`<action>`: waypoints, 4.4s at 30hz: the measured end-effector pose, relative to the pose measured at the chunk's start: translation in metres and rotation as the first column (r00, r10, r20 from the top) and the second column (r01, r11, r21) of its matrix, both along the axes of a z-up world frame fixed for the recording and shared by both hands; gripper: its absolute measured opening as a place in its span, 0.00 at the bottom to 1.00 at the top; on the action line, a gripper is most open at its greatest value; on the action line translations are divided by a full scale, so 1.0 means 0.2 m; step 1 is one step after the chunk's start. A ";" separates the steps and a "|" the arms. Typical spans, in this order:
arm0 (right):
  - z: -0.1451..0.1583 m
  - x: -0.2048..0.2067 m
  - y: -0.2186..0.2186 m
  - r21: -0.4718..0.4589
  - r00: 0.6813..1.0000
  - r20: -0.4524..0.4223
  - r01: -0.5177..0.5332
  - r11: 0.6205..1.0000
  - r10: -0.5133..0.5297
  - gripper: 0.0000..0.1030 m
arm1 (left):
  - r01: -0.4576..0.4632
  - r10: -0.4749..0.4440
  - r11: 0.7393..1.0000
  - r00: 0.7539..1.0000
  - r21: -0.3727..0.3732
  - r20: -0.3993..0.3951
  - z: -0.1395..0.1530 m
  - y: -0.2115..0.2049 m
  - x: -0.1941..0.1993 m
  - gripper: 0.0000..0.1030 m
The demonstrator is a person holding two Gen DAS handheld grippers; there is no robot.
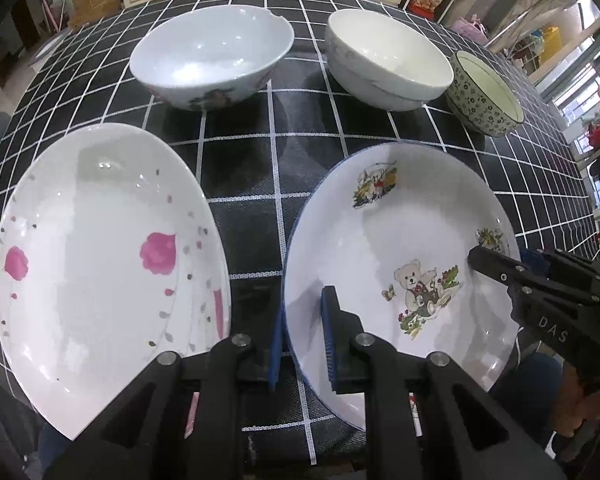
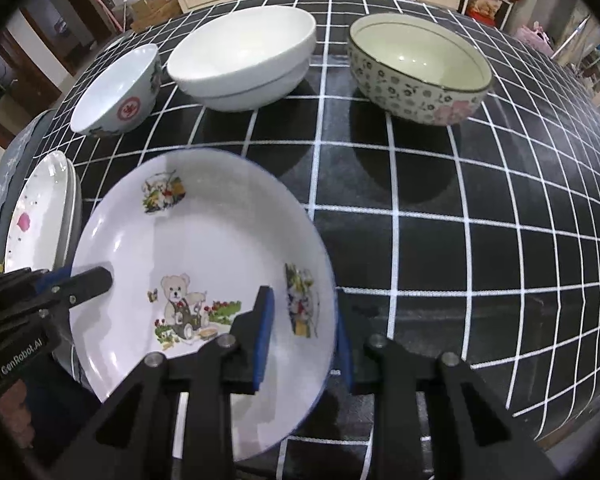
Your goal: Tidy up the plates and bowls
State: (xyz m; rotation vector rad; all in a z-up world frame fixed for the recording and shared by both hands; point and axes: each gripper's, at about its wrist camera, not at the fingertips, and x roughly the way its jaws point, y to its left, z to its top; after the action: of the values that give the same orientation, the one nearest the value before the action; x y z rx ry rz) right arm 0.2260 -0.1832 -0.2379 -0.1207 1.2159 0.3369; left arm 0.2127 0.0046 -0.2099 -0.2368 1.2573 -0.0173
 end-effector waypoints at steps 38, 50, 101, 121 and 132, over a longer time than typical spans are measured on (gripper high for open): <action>0.38 -0.09 0.60 0.064 0.997 0.044 -0.073 0.995 0.070 0.32 | -0.128 0.120 0.988 0.987 0.083 0.104 0.44 0.58 -0.18 0.15; 0.29 -0.12 0.83 0.008 0.992 0.010 -0.127 0.992 0.127 0.32 | -0.169 0.166 0.982 0.985 0.081 0.051 0.32 0.75 -0.26 0.15; 0.10 -0.17 1.06 -0.136 0.974 0.052 -0.210 0.968 0.219 0.35 | -0.210 0.208 0.974 0.978 0.087 0.027 0.16 0.82 -0.33 0.24; 0.38 -0.18 0.93 -0.031 0.974 0.086 -0.205 0.978 0.207 0.35 | -0.187 0.183 0.982 0.978 0.032 0.100 0.39 0.76 -0.33 0.28; 0.68 0.00 0.82 0.022 0.969 0.201 -0.151 0.988 0.143 0.42 | -0.108 0.101 0.994 0.974 0.028 0.201 0.66 0.60 -0.10 0.36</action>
State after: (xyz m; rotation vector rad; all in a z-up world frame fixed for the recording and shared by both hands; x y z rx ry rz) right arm 0.2263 -0.0191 -0.1015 -0.2081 1.0039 0.4660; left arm 0.1933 0.1244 -0.0782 -0.2608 1.0433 0.0725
